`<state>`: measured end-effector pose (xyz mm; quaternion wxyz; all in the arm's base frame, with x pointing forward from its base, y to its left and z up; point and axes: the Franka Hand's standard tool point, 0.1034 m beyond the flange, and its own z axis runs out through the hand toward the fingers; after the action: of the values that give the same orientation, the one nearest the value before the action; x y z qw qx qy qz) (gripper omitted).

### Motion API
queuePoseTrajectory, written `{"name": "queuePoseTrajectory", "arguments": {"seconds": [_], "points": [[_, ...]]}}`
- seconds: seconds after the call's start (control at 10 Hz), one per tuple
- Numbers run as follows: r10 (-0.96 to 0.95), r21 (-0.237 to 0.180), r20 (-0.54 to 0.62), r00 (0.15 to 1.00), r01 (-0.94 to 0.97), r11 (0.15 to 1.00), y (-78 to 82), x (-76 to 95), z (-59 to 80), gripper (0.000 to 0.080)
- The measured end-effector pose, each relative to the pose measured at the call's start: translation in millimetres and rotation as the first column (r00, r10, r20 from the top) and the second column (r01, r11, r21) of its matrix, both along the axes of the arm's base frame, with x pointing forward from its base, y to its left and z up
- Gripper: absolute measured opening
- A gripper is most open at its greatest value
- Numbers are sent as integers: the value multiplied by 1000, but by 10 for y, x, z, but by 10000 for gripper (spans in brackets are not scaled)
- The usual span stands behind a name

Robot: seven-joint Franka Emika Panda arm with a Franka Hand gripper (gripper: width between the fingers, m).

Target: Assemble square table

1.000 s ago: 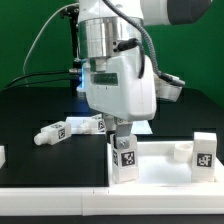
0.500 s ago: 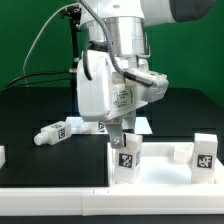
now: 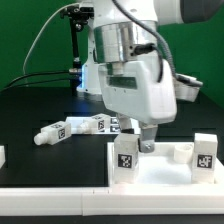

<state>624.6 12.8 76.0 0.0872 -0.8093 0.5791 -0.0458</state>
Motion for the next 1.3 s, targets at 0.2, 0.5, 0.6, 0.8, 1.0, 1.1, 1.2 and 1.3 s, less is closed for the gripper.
{"name": "queuePoseTrajectory", "arguments": {"seconds": [0.2,0.5,0.6,0.8,1.0,1.1,1.2,1.3], "points": [[118,-23,10,993,-118,993,-9,4,2,649],[619,-146,-21,785,-615,775,-97,112,21,649],[668,-158,-27,744,-663,732,-110,111,23,649],[682,-161,-29,731,-677,718,-112,109,19,499],[651,-155,-28,758,-647,747,-127,103,15,360],[587,-143,-24,810,-583,799,-141,100,13,288],[516,-131,-20,856,-514,848,-149,100,14,288],[343,-94,-13,939,-342,935,-155,91,14,288]]}}
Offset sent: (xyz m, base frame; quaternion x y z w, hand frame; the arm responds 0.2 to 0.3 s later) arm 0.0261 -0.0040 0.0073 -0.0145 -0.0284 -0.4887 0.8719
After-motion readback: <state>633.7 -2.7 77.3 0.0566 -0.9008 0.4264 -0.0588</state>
